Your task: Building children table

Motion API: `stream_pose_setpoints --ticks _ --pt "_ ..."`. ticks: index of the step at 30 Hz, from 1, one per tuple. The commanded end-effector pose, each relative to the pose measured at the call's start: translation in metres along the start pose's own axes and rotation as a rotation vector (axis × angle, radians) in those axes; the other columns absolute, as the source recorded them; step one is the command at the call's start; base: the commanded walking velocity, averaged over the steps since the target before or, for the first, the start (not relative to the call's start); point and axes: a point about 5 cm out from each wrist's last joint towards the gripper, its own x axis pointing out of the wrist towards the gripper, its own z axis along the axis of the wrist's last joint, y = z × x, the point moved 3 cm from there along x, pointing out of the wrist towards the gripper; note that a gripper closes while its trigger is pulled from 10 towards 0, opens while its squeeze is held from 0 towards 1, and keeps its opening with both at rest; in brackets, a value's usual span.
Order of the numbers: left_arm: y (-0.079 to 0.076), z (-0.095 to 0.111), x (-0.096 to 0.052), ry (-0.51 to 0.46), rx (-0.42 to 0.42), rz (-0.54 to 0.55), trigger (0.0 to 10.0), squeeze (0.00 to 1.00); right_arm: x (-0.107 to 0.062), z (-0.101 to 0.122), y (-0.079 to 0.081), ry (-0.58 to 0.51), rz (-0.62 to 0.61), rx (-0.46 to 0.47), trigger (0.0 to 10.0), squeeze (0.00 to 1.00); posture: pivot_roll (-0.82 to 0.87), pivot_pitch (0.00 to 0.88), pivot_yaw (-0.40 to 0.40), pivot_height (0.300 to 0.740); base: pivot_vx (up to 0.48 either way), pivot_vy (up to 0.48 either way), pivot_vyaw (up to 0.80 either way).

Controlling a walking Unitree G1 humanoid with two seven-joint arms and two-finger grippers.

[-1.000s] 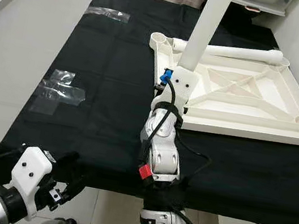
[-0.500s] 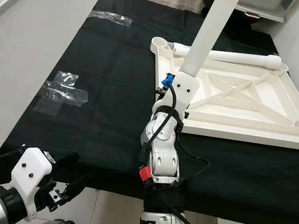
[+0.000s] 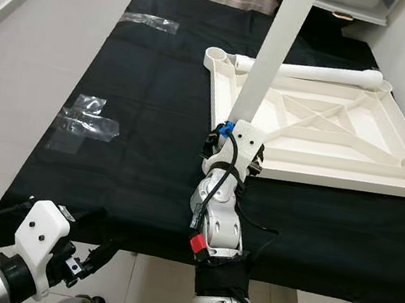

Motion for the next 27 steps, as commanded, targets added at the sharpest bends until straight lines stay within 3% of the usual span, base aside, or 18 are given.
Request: stream_pose_setpoints --ticks 1,2,8,27 --pt "-0.002 -0.005 0.000 0.017 -0.003 -0.010 10.0 0.00 -0.009 -0.015 0.000 0.060 -0.038 0.046 10.0 1.00 0.18 0.193 -0.068 0.740 0.000 0.000 0.00" --pt "-0.002 -0.005 0.000 0.017 -0.003 -0.009 10.0 0.00 -0.010 -0.013 0.002 0.051 -0.020 0.044 10.0 0.00 0.18 0.193 -0.068 0.740 0.000 0.000 0.00" --pt "-0.002 -0.005 0.000 0.016 -0.003 -0.011 10.0 0.00 -0.016 -0.007 0.006 0.032 0.040 0.047 10.0 0.00 0.17 0.189 -0.069 0.740 0.000 0.000 0.00" --pt "0.001 -0.007 0.003 0.010 -0.002 -0.005 10.0 0.00 -0.048 -0.007 -0.011 0.060 0.212 0.030 10.0 0.00 0.16 0.179 -0.070 0.740 0.000 0.000 0.00"
